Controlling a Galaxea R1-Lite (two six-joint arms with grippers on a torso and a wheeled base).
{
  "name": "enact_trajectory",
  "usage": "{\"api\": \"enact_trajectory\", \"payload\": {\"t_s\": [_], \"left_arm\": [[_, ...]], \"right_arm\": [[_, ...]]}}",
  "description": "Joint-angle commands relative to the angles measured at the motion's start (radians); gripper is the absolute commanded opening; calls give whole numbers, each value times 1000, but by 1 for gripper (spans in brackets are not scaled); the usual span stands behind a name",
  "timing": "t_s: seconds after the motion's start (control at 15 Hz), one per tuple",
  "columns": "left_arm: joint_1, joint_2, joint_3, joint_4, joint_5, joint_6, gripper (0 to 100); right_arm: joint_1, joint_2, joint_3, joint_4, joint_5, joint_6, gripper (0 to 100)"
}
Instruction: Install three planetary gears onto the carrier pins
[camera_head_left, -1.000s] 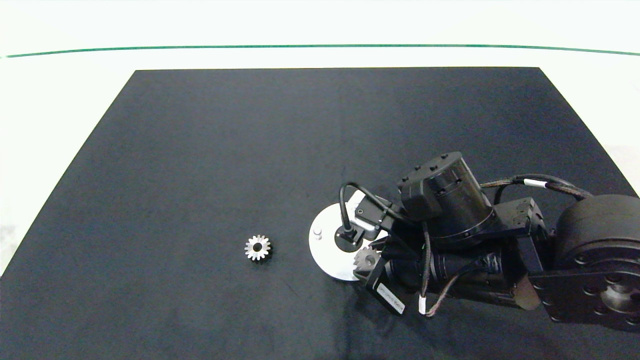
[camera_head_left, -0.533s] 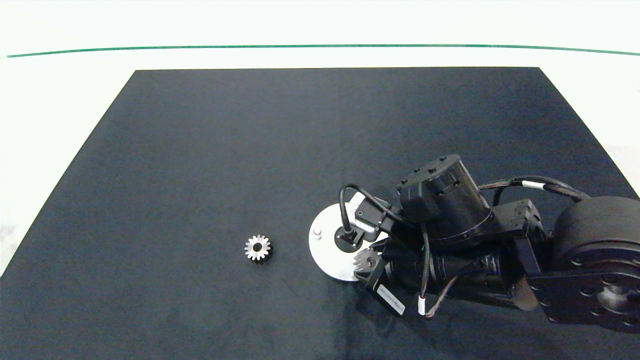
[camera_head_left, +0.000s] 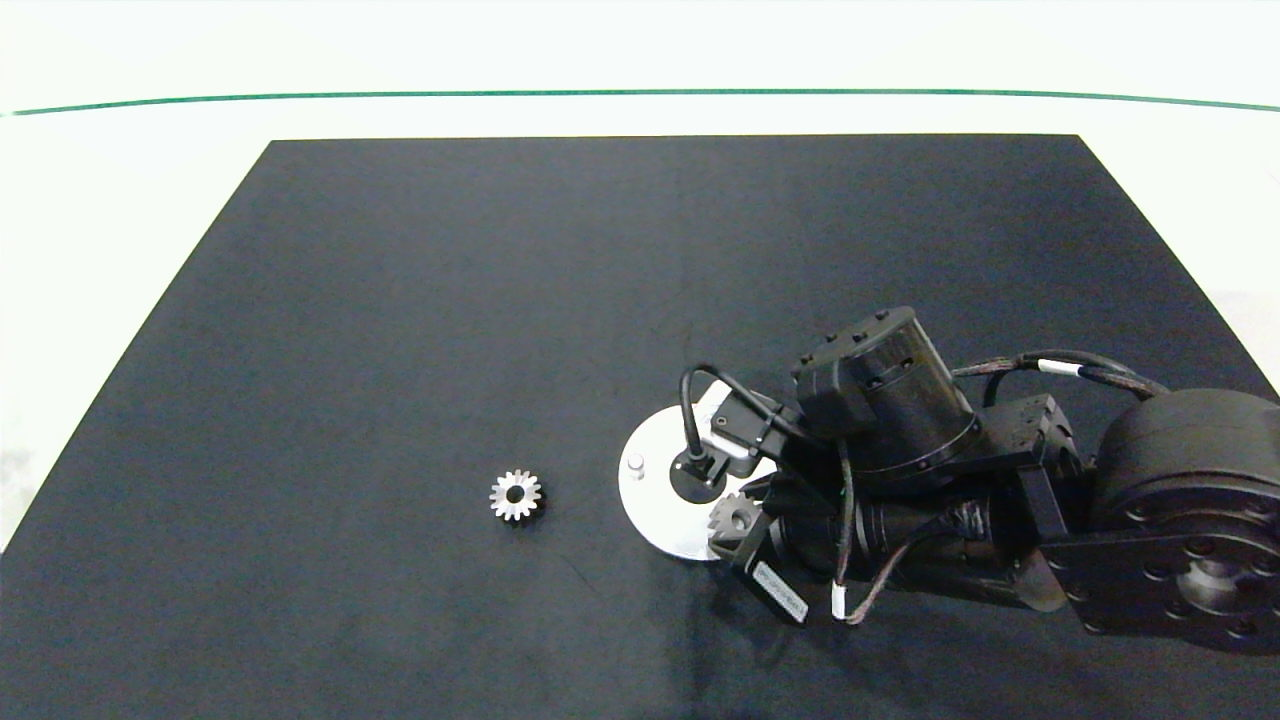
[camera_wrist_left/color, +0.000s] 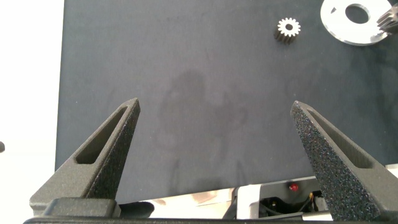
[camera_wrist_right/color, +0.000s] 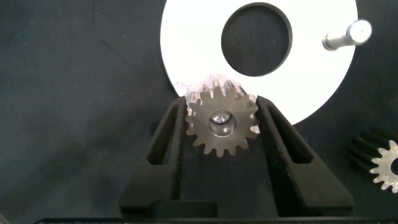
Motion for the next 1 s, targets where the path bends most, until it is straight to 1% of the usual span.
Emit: {"api": "enact_trajectory", "payload": {"t_s": [0.07,0.27,0.4,0.47,0.53,0.6,0.67,0.73,0.8,0.87,0.93,1.0], "left_arm": [[0,1,0,4,0,0,100],[0,1,0,4,0,0,100],[-2,1,-2,4,0,0,100],[-3,-1,-2,4,-1,-1,100],[-3,-4,-2,4,-1,-13,100],[-3,-4,-2,4,0,-21,100],[-5,-4,-2,4,0,-24,100],[-3,-5,-3,4,-1,-24,100],[-3,-10,-6,4,0,-24,100],[-3,-10,-6,4,-1,-24,100],[-2,-13,-6,5,-1,-24,100],[-2,-14,-9,5,0,-24,100]], "right_arm": [[0,2,3,1,0,-2,100],[0,-6,5,1,0,-2,100],[0,-72,25,8,0,-2,100],[-5,-178,91,4,-14,-2,100],[-26,-238,140,4,-29,-2,100],[-46,-270,164,3,-31,-3,100],[-112,-331,207,4,-12,-2,100],[-189,-339,213,4,6,-2,100],[-274,-334,207,-3,34,1,100],[-304,-330,203,-8,48,1,100],[-379,-282,193,-34,81,3,100],[-409,-250,193,-63,84,4,100]]}}
